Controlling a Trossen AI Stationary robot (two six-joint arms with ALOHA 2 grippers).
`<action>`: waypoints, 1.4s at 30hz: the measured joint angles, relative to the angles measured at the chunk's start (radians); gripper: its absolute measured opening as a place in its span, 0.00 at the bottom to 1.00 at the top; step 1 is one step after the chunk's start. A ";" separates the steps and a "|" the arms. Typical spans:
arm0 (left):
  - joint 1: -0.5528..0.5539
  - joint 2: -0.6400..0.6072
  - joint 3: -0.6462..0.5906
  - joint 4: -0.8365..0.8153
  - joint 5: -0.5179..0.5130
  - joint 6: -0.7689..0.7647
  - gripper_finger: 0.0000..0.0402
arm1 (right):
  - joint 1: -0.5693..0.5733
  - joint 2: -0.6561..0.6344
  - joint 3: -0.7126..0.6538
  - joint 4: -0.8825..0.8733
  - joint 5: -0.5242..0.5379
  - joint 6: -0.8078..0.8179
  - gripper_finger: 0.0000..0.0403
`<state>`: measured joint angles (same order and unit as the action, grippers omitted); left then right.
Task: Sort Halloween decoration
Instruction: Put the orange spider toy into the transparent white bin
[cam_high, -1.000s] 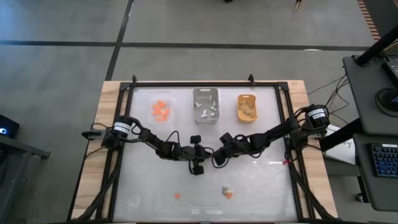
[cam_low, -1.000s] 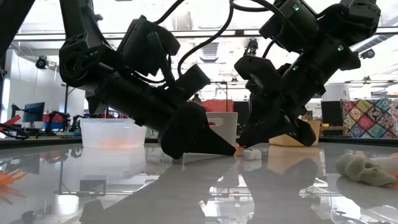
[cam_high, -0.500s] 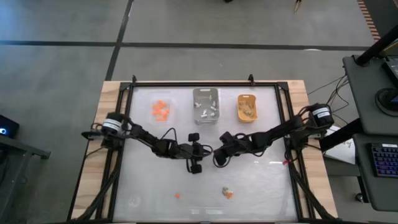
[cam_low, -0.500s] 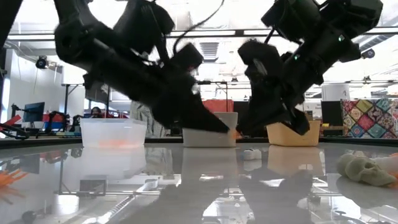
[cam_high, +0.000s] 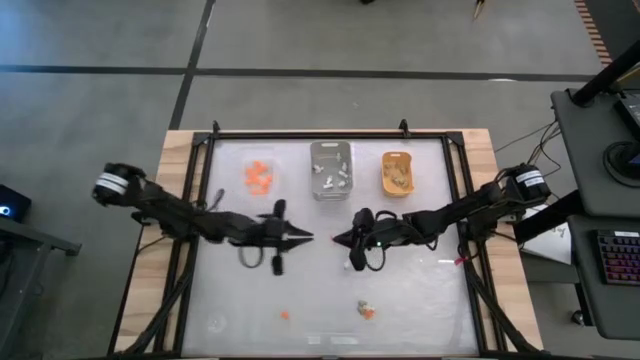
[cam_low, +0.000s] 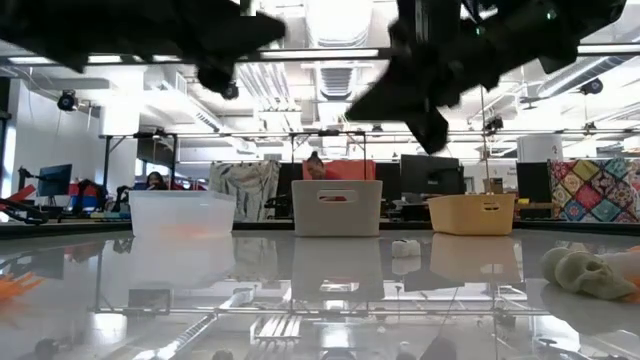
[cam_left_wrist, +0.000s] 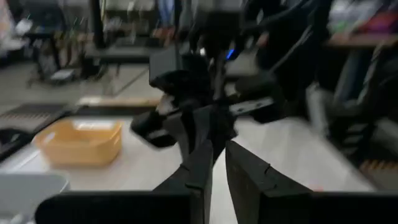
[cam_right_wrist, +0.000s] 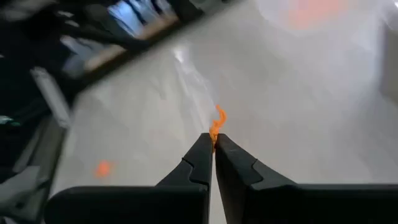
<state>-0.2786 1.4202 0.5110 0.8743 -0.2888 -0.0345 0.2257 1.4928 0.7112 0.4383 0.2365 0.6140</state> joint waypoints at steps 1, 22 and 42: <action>-0.009 -0.027 -0.032 0.046 0.009 -0.002 0.07 | 0.006 0.004 0.000 0.046 0.000 -0.041 0.02; -0.046 0.169 0.013 0.315 0.092 -0.033 0.53 | 0.065 0.068 0.025 0.547 -0.061 -0.573 0.02; -0.045 0.154 0.031 0.308 0.042 -0.004 0.18 | 0.065 0.068 0.036 0.485 -0.060 -0.583 0.02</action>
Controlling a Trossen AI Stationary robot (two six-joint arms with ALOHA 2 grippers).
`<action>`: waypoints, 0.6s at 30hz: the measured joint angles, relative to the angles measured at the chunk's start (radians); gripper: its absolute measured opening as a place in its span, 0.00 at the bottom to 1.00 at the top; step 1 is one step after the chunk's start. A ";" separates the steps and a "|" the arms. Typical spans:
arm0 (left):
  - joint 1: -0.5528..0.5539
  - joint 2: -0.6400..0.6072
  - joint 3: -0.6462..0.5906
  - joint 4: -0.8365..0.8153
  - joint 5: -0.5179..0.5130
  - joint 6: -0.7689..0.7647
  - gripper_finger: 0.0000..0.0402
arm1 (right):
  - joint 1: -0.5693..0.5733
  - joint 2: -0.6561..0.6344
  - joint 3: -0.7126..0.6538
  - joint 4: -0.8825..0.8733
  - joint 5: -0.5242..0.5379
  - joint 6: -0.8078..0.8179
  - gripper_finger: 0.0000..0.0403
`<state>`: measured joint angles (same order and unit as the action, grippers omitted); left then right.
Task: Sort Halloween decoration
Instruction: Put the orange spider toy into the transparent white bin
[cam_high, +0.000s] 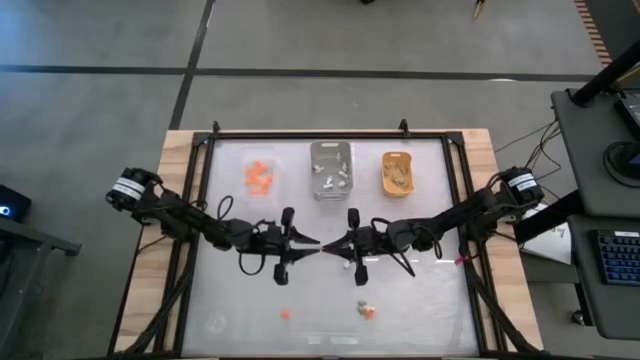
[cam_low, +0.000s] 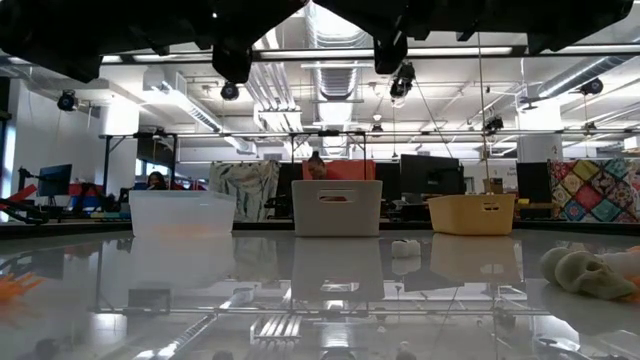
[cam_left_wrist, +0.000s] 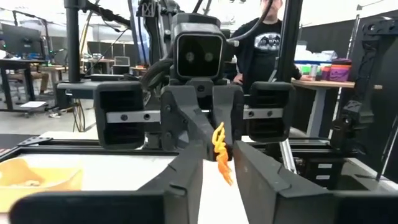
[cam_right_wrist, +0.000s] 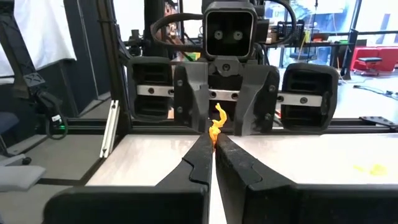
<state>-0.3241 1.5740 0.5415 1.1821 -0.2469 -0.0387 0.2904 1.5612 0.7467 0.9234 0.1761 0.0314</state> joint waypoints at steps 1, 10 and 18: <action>0.000 0.000 0.000 -0.004 -0.002 0.000 0.17 | 0.000 0.000 0.000 0.000 0.001 0.001 0.02; 0.000 0.001 0.000 -0.012 -0.007 0.003 0.01 | 0.000 0.000 0.000 -0.002 0.010 0.027 0.03; 0.000 -0.001 0.000 -0.012 -0.014 0.003 0.00 | 0.000 0.000 0.000 -0.006 0.038 0.047 0.16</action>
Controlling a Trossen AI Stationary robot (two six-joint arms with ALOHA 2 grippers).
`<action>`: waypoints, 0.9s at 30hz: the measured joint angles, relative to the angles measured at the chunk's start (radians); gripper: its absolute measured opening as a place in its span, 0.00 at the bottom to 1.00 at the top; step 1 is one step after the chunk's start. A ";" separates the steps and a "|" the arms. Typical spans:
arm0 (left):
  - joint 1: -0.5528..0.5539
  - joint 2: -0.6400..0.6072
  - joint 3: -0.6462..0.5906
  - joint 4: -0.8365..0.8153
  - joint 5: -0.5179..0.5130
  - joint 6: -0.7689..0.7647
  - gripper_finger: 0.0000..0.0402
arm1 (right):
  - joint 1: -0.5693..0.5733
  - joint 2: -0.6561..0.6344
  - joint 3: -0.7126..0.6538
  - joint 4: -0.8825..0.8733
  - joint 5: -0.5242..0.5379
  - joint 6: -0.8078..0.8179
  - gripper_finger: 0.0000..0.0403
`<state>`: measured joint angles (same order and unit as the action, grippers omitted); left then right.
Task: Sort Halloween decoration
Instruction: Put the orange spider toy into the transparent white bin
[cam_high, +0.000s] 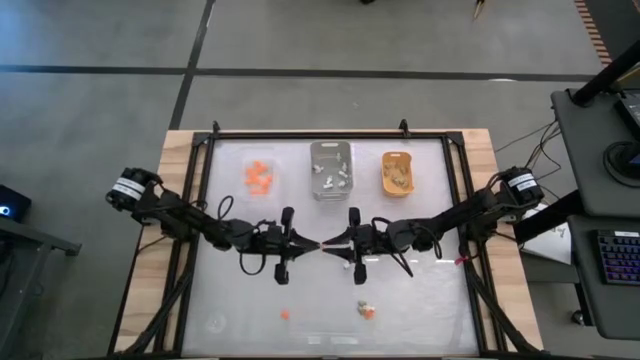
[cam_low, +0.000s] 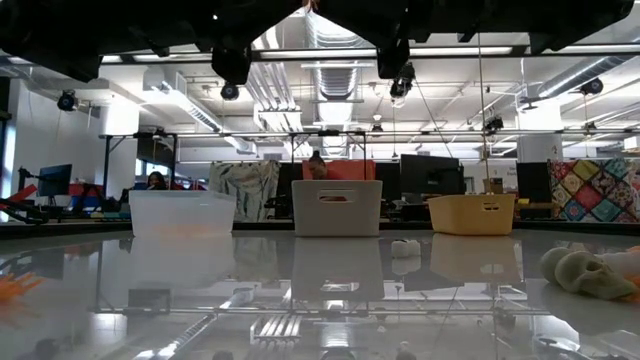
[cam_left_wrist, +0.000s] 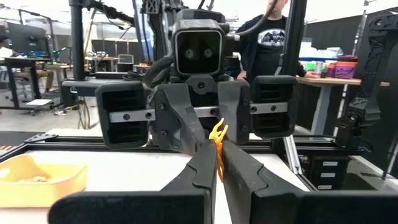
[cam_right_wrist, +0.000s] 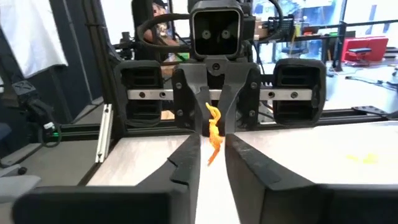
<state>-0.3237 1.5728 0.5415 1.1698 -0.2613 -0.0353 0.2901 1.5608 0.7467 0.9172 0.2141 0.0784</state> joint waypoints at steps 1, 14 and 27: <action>0.000 -0.003 0.000 -0.001 -0.007 0.000 0.00 | 0.000 0.000 0.000 -0.001 0.009 0.000 0.18; 0.021 -0.353 0.007 -0.827 -0.685 -0.098 0.00 | -0.003 -0.051 0.000 -0.248 0.263 0.204 0.36; 0.632 -0.557 0.026 -1.571 -0.286 -0.456 0.00 | -0.003 -0.053 0.018 -0.255 0.260 0.238 0.37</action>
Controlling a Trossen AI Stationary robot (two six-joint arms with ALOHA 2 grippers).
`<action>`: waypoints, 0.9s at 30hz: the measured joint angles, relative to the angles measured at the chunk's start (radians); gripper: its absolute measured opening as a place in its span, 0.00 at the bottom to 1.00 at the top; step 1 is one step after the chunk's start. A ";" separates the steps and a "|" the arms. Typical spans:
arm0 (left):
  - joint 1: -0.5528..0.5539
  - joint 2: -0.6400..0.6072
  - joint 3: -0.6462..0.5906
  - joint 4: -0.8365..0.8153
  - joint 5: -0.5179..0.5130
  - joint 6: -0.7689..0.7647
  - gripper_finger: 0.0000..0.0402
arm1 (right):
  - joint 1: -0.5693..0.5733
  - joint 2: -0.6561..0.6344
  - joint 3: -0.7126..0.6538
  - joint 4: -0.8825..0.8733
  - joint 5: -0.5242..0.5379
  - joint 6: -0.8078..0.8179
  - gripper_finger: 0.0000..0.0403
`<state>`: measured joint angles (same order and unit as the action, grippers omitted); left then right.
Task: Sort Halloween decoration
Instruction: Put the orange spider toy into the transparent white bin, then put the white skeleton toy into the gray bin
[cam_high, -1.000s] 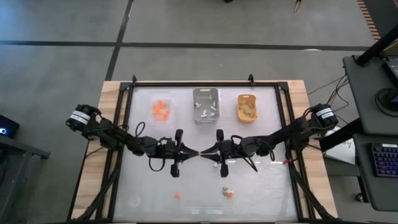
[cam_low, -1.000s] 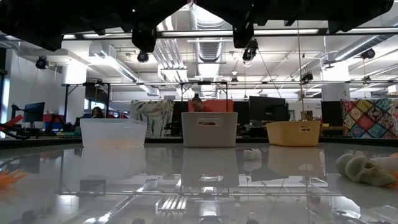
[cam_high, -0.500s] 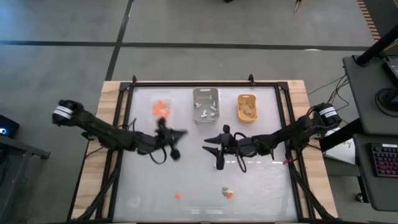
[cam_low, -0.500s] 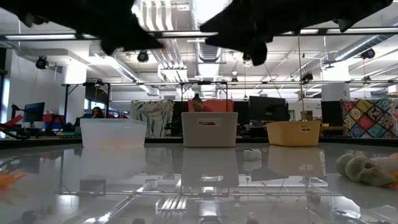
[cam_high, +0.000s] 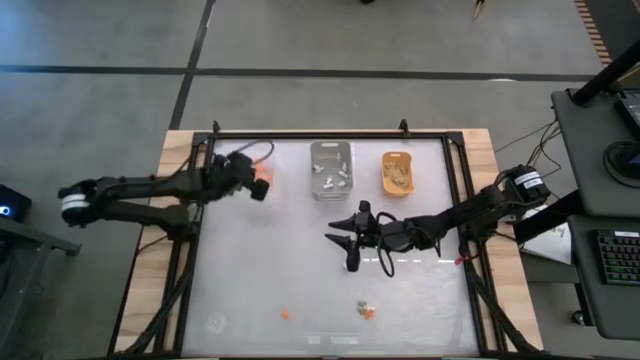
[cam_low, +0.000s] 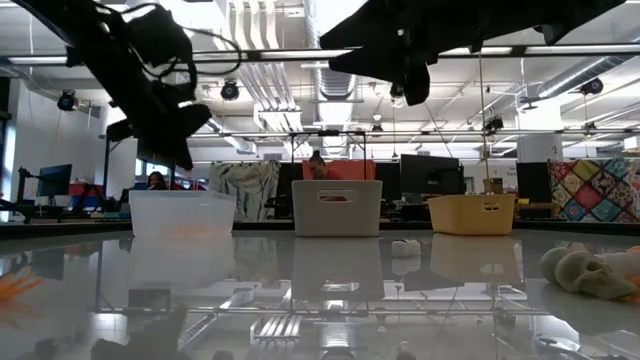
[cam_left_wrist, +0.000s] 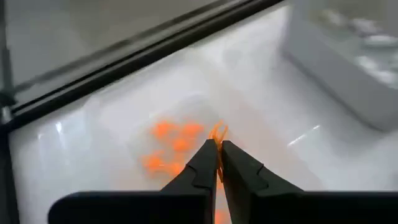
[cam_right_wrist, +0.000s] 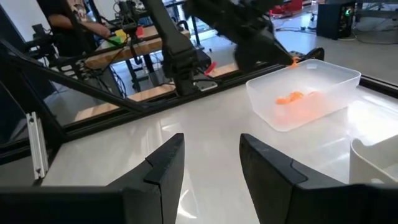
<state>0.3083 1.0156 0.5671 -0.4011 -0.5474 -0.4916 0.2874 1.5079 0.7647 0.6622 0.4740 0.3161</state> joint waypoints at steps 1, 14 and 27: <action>0.037 0.009 0.000 0.001 0.012 0.009 0.01 | 0.000 0.000 0.002 0.000 -0.001 0.000 0.37; 0.118 0.040 0.008 -0.003 0.009 0.061 0.26 | 0.001 0.000 0.171 -0.403 -0.037 0.137 0.37; -0.348 0.010 0.007 0.282 -0.060 0.059 0.32 | 0.016 0.000 0.405 -0.874 -0.268 0.279 0.35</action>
<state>-0.0396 1.0260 0.5739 -0.1196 -0.6073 -0.4323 0.3039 1.5078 1.1697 -0.2118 0.2060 0.5952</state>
